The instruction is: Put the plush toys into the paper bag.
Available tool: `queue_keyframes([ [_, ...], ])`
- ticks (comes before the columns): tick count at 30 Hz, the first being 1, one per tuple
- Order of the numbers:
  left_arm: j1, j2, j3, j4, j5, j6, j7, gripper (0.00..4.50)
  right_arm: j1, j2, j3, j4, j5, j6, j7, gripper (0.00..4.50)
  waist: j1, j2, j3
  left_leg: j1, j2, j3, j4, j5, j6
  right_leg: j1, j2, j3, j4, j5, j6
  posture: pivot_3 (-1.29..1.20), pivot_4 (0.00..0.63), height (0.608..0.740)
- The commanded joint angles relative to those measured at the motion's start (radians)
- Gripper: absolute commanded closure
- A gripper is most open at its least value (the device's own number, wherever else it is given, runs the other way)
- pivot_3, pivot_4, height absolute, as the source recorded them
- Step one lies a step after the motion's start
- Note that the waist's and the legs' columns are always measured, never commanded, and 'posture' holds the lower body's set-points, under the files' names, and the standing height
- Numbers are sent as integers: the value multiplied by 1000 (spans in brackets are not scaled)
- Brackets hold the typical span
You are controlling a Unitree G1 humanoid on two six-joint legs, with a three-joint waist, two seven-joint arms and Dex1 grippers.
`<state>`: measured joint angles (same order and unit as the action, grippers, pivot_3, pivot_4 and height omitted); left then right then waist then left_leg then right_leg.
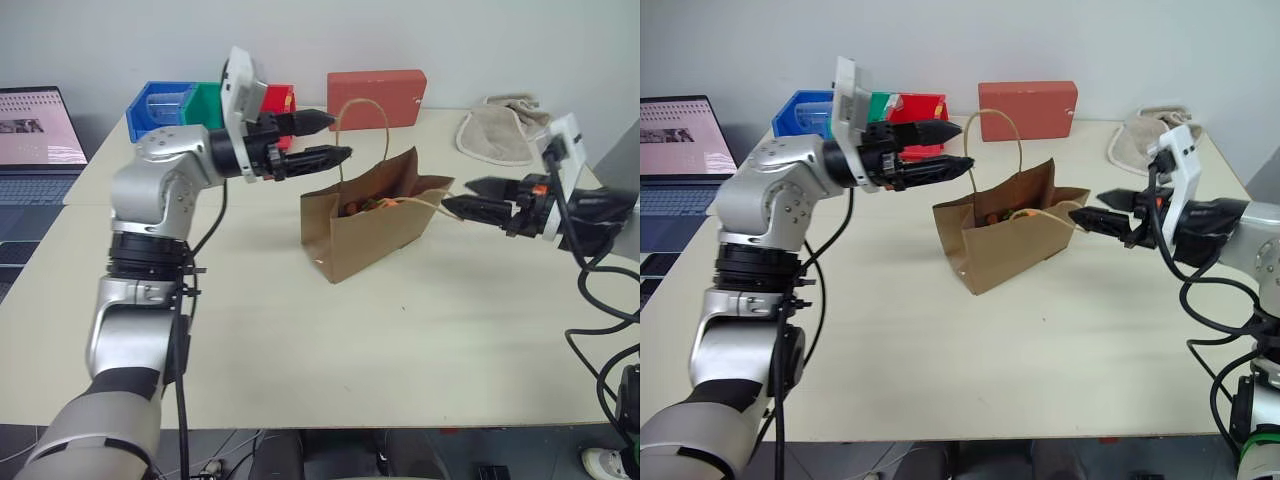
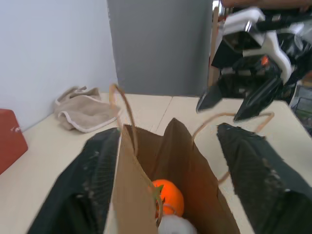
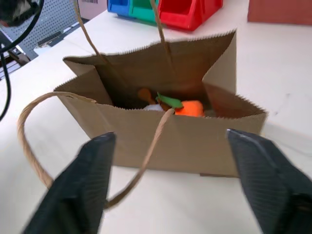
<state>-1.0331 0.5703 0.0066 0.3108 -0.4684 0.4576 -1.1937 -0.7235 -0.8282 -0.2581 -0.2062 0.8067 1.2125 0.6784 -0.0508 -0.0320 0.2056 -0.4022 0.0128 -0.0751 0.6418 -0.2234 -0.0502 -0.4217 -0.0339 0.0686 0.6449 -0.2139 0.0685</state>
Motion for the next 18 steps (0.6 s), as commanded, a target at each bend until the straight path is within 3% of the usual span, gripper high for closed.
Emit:
queue_keyframes([
  [1, 19, 60, 5, -57, 38, -65, -34, 68, -43, -36, -41, 7, -4, -67, 30, 0, 0, 0, 0, 0, 0, 0, 0, 0, 0, 0, 0, 0, 0, 0, 0, 0, 150, 740],
  [9, 54, 154, 52, -51, 42, -84, -55, 68, -50, -118, -11, 49, -65, -216, 122, 0, 0, 0, 0, 0, 0, 0, 0, 0, 0, 0, 0, 0, 0, 0, 0, 0, 150, 740],
  [14, 148, 253, 102, -107, -9, 3, -82, 68, 87, -213, 12, -50, -128, -414, 320, 0, -2, 0, 0, 0, 0, 0, -2, 0, 0, 0, 0, 0, -1, -1, 0, 0, 150, 740],
  [18, 276, 251, 126, -207, -49, 52, -56, 68, 179, -230, 18, -134, -120, -463, 379, 0, -4, 0, 0, 0, 1, 0, -2, 0, 0, -1, 0, 0, 0, -1, 0, 0, 150, 740],
])
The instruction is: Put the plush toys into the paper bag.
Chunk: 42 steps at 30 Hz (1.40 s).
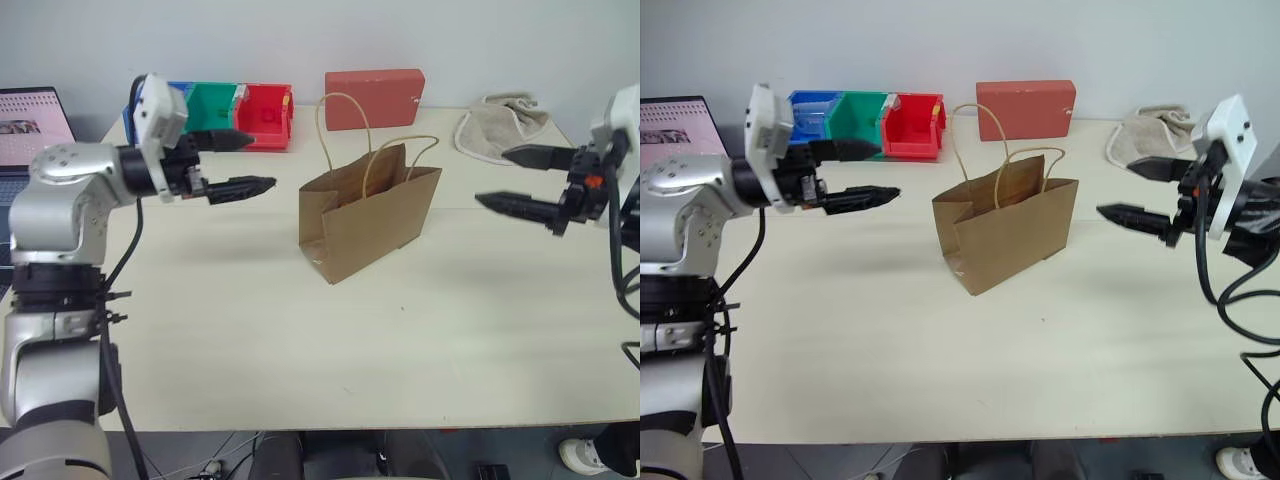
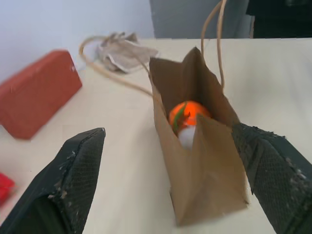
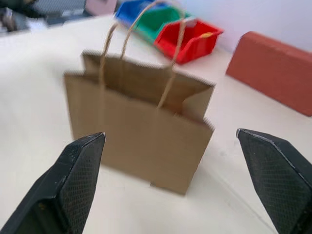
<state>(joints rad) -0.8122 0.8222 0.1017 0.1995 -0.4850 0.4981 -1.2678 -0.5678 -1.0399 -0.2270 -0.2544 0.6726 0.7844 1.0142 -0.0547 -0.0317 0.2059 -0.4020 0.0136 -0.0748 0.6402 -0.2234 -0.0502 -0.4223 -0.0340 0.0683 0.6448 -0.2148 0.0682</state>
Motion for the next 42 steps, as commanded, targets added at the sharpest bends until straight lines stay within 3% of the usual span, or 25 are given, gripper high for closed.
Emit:
queue_keyframes([
  [1, 95, -17, 25, -116, -20, -8, 40, 68, 37, -13, -9, -118, 33, -24, 45, 0, 0, 0, 0, 1, 0, 0, 0, 0, 0, 1, 0, 0, 0, 0, 0, 0, 150, 740],
  [7, 182, -159, 2, -179, -15, -31, 165, 68, 49, 37, -10, -254, 164, 88, -36, 0, 8, 0, 0, 1, 0, 0, 3, 0, 0, 1, 0, 0, 1, 1, 0, 0, 150, 740],
  [11, 154, -247, -28, -105, 28, -80, 234, 68, 27, 45, 5, -299, 235, 177, -106, 0, 21, 0, 0, 1, -1, 0, 4, 0, 0, 2, 0, 1, 0, 1, 0, 0, 150, 740],
  [28, 161, -326, -89, -124, 19, -47, 225, 68, 18, 0, -13, -315, 302, 215, -153, 0, 23, 0, 0, 1, -1, 0, 3, 0, 0, 2, 0, 0, 0, 1, 0, 0, 150, 740],
  [38, 175, -458, -141, -77, 154, -189, 406, 68, 11, -8, -1, -325, 297, 201, -168, 0, 26, 0, 0, 0, -1, 0, 3, 0, 0, 2, 0, 0, 0, 1, 0, 0, 150, 740],
  [42, 174, -507, -127, -66, 143, -206, 433, 68, 13, -8, -3, -328, 299, 201, -174, 0, 26, 0, 0, 0, -1, 0, 3, 0, 0, 2, 0, 1, 0, 1, 1, 0, 150, 740],
])
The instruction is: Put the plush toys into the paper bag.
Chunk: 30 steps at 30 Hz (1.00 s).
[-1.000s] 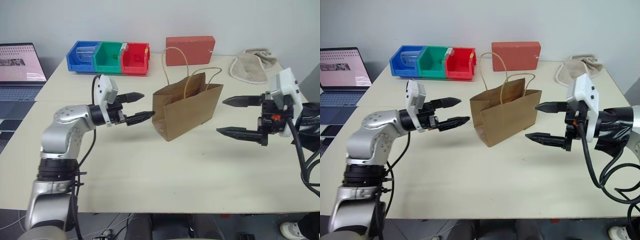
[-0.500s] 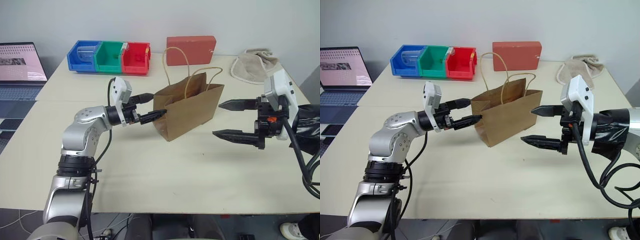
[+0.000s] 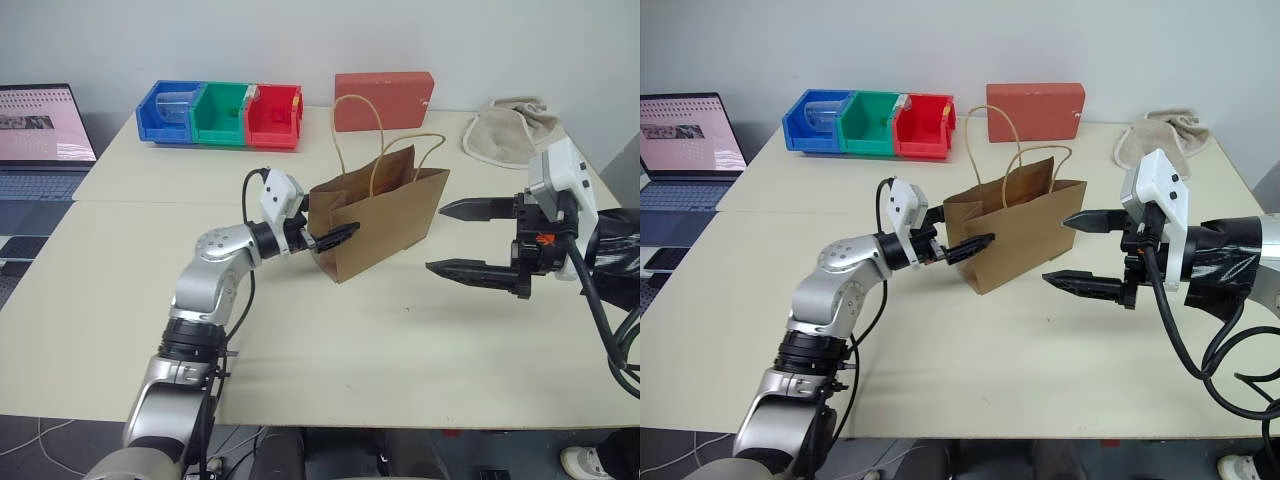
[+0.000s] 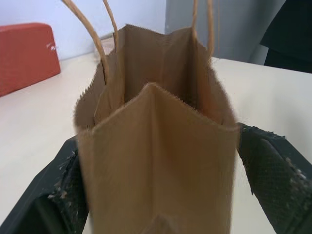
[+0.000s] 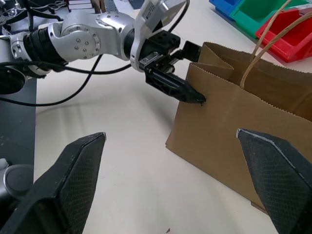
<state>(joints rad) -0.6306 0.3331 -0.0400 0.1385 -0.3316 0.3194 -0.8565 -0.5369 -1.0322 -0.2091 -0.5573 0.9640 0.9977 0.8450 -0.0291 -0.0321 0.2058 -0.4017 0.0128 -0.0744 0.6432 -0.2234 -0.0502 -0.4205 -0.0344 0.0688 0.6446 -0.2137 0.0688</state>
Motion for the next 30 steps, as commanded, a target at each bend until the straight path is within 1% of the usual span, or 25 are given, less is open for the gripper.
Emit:
queue_keyframes([
  [1, -8, -23, 19, 2, -9, -38, 24, 68, -17, -15, -21, -27, 9, -12, -6, 0, 0, 0, 0, 0, 0, 0, 0, 0, 0, 0, 0, 0, 0, 0, 0, 0, 150, 740],
  [2, -7, -23, 20, 9, -10, -47, 16, 474, -16, -16, -23, -28, 9, -12, -7, 0, -1, 0, 0, 0, 0, 0, 0, 0, 0, 0, 0, 0, 0, 0, 0, 0, 150, 740],
  [3, -6, -25, 24, 14, -13, -53, 13, 640, -15, -16, -24, -29, 10, -11, -8, 0, -2, 0, 0, 0, 0, 0, 0, 0, 0, 0, 0, 0, 0, 0, 0, 0, 150, 740],
  [5, -4, -26, 29, 20, -22, -52, 8, 1197, -14, -15, -26, -30, 12, -10, -11, 0, -2, 0, 0, 0, 0, 0, 0, 0, 0, 0, 0, 0, 0, 0, 0, 0, 150, 740],
  [7, 0, -27, 29, 20, -28, -47, 3, 1783, -13, -16, -27, -31, 11, -11, -11, 0, -1, 0, 0, 0, 0, 0, 0, 0, 0, 0, 0, 0, 0, 0, 0, 0, 150, 740],
  [10, 9, -21, 18, 20, -28, -51, -19, 2778, -11, -18, -25, -34, 7, -17, -8, 0, -1, 0, 0, 0, 0, 0, 0, 0, 0, 0, 0, 0, 0, 0, 0, 0, 150, 740],
  [13, 5, -28, 20, 27, -31, -65, -26, 3704, -4, -19, -14, -42, -21, -36, -9, 0, -1, 0, 0, 0, 0, 0, 0, 0, 0, 0, 0, 0, 0, 0, 0, 0, 150, 740],
  [15, 1, -31, 19, 34, -30, -73, -28, 4297, 0, -18, -11, -44, -33, -45, -9, 0, -1, 0, 0, 0, 0, 0, 0, 0, 0, 0, 0, 0, 0, 0, 0, 0, 150, 740],
  [16, 0, -30, 18, 41, -29, -77, -32, 4486, 5, -13, -11, -46, -42, -58, -5, 0, -1, 0, 0, 0, 0, 0, 0, 0, 0, 0, 0, 0, 0, 0, 0, 0, 150, 740],
  [20, -13, -20, 30, 65, -46, -80, -58, 4486, 29, 1, -18, -53, -88, -116, -5, 0, -1, 0, 0, 0, 0, 0, 0, 0, 0, 0, 0, 0, 0, 0, 0, 0, 150, 740],
  [22, -28, -8, 43, 71, -81, -59, -101, 4486, 52, -13, -39, -48, -89, -111, 0, 0, -1, 0, 0, 0, 0, 0, 0, 0, 0, 0, 0, 0, 0, 0, 0, 0, 150, 740],
  [26, -66, 37, 36, 77, -162, 25, -256, 4486, 137, -70, -136, -61, -62, -73, 21, 0, -1, 0, 0, 0, 0, 0, 0, 0, 0, 0, 0, 0, 0, 0, 0, 0, 150, 740],
  [30, -125, 66, 15, 114, -176, 48, -372, 4486, 231, -121, -274, -89, -12, -1, 26, 0, 1, 0, 0, 0, 0, 0, 0, 0, 0, 0, 0, -1, 0, 0, -1, 0, 150, 740],
])
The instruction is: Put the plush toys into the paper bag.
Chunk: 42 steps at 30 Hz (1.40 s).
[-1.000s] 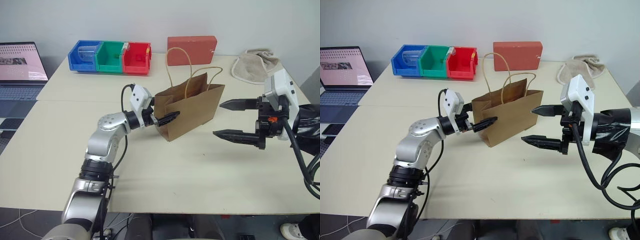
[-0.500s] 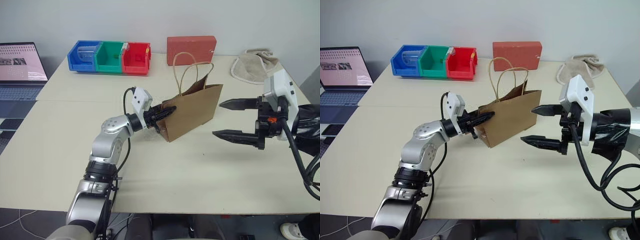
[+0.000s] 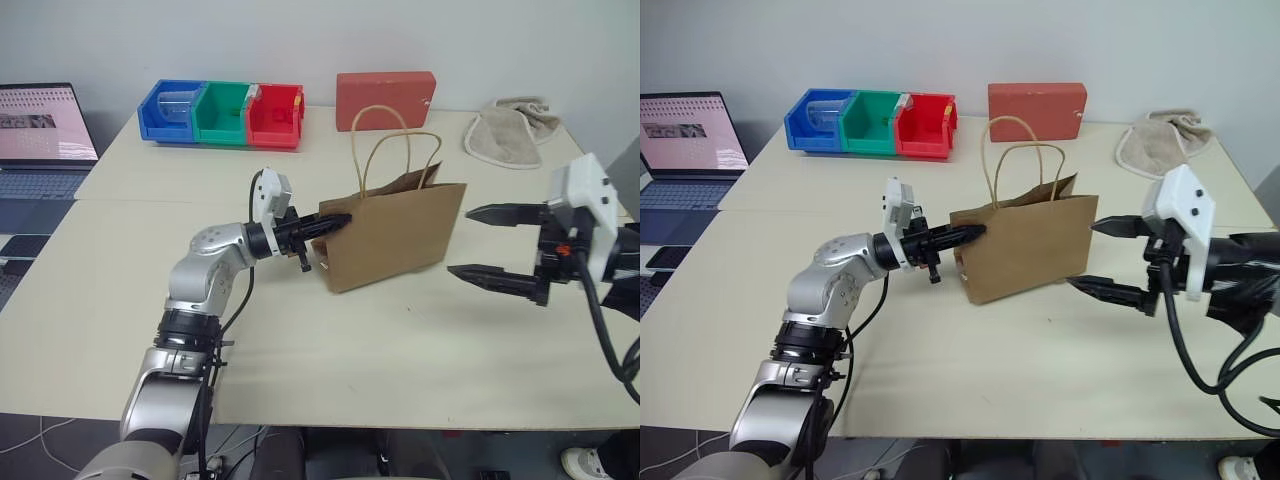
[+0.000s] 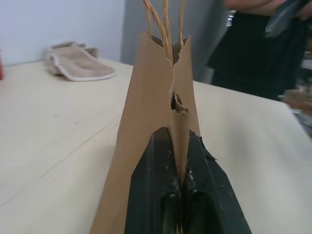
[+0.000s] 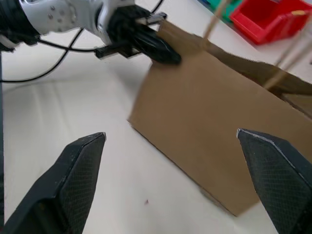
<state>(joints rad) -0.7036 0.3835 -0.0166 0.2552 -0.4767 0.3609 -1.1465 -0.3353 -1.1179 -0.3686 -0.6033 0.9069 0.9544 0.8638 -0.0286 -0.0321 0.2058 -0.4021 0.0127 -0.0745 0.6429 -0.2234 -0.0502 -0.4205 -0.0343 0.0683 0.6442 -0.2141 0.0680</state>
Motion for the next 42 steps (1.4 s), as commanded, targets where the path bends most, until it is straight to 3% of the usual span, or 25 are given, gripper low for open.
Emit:
queue_keyframes([
  [1, -64, 20, -22, 6, -23, 2, -112, 4486, 50, -46, -149, -44, 54, 70, -7, 0, 0, 0, 0, 0, 0, 0, 0, 0, 0, 0, 0, 0, 0, 0, 0, 0, 150, 740],
  [8, -119, 5, -78, 124, 37, -65, -213, 4486, 175, -74, -321, -84, 81, 141, -9, 0, -2, 0, 0, 0, 0, 0, 0, 0, 0, 0, 0, 1, 0, -1, -1, 0, 150, 740],
  [15, -180, -42, -109, 315, 144, -228, -217, 4486, 185, -68, -315, -96, 103, 137, -47, 0, -2, 0, 0, 0, 0, 0, 1, 0, 0, 0, 0, 1, 0, -1, -2, 0, 150, 740],
  [19, -193, -25, -105, 327, 169, -266, -239, 3559, 182, -70, -296, -90, 110, 130, -51, 0, -2, 0, 0, 0, 0, 0, 1, 0, 0, 0, 0, 1, -1, -1, -2, 0, 150, 740],
  [28, -96, 73, -95, 176, 203, -223, -195, 733, 127, -68, -187, -9, 58, 54, -47, 0, -4, 0, 0, 1, 0, 1, 0, 0, 0, 0, 0, 1, 0, -1, -1, 0, 150, 740],
  [30, -38, 138, -68, 83, 214, -205, -157, 93, 123, -87, -136, 35, -40, -49, 2, 0, -5, 0, 0, 1, 0, 1, 0, 0, 0, 0, 0, 1, 0, -1, -1, 0, 150, 740],
  [31, -9, 173, -48, 35, 213, -189, -139, 39, 124, -100, -117, 67, -83, -96, 32, 0, -6, 0, 0, 1, 0, 1, 0, 0, 0, 0, 0, 2, 0, -1, -1, 0, 150, 740],
  [35, 86, 364, 41, -97, 270, -117, -22, 39, 97, -141, -79, 224, -193, -248, 158, 0, -9, 0, 0, 1, 1, 2, -1, 0, 0, -1, 0, 1, 0, -1, -1, 0, 150, 740],
  [39, 183, 538, 153, -247, 205, -29, -50, 39, 98, -231, -61, 365, -245, -323, 346, 0, -8, 1, 1, 1, 1, 2, -2, 0, 0, -1, 0, 1, 0, -4, -7, 0, 150, 740],
  [42, 229, 609, 224, -316, 130, 64, -72, 39, 86, -261, -52, 406, -247, -334, 413, 0, 0, 1, 1, 1, 1, 3, -3, 0, 0, -1, -2, 1, -1, -5, -7, 0, 150, 740],
])
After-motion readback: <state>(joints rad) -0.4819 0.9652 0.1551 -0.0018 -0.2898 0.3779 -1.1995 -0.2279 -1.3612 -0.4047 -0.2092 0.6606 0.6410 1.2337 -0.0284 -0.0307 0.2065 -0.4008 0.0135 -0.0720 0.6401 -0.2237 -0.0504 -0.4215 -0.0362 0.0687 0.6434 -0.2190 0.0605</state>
